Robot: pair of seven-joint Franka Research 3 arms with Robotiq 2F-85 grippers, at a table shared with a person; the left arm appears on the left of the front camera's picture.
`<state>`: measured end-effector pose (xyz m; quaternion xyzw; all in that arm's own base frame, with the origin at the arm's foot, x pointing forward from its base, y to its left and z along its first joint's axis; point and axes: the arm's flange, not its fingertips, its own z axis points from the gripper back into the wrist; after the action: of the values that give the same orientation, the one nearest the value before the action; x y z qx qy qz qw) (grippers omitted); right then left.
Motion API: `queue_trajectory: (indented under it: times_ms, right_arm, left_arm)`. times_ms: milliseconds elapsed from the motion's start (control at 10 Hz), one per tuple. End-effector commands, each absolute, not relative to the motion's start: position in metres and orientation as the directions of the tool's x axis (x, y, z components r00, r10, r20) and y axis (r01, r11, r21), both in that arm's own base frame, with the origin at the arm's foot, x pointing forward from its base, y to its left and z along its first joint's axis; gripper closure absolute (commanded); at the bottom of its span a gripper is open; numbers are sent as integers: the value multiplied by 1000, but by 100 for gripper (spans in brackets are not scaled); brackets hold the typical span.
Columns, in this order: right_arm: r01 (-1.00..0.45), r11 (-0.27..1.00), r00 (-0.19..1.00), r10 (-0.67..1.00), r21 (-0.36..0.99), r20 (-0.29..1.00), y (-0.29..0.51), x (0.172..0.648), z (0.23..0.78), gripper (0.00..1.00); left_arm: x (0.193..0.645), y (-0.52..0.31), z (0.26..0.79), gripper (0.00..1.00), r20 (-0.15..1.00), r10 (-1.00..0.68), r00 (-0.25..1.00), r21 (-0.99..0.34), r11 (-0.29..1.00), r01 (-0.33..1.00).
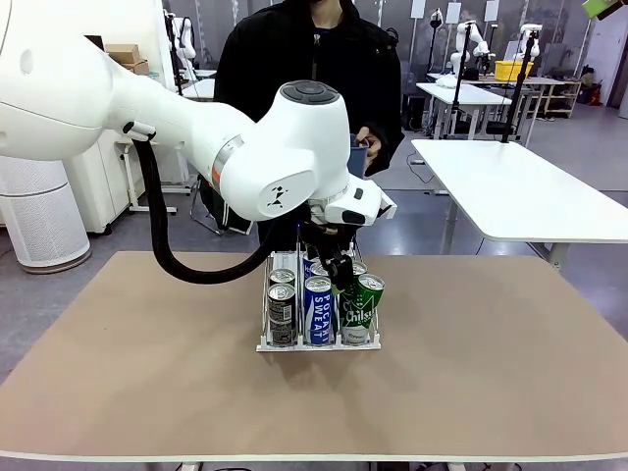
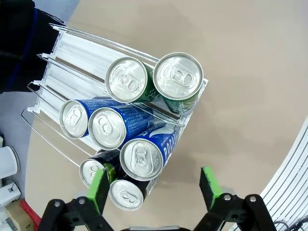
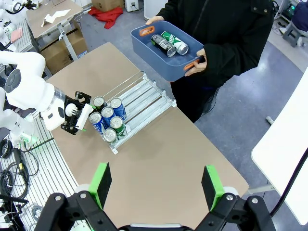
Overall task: Fill the beverage cans into the dispenser.
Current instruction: Pick up the Sprite handed by the human.
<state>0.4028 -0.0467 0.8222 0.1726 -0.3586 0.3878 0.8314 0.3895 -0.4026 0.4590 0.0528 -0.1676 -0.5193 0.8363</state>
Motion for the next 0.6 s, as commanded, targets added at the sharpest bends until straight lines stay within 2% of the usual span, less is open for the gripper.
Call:
queue_trajectory:
  times_ms: [0,100,400,500]
  right_arm:
    - [-769,639,442,520,11,731,-47,402,821,0]
    - [-769,639,442,520,11,731,-47,402,821,0]
    - [-769,639,442,520,11,731,-47,402,821,0]
    - [-769,639,442,520,11,731,-47,402,821,0]
  left_arm:
    - [387,-389,476,0,284,-854,436,222,501,836]
    - [380,-362,505,0,261,-853,451,200,505,840]
    - [372,-313,575,0,333,-829,449,174,522,835]
    - [373,-278,600,0,358,-857,371,193,456,869]
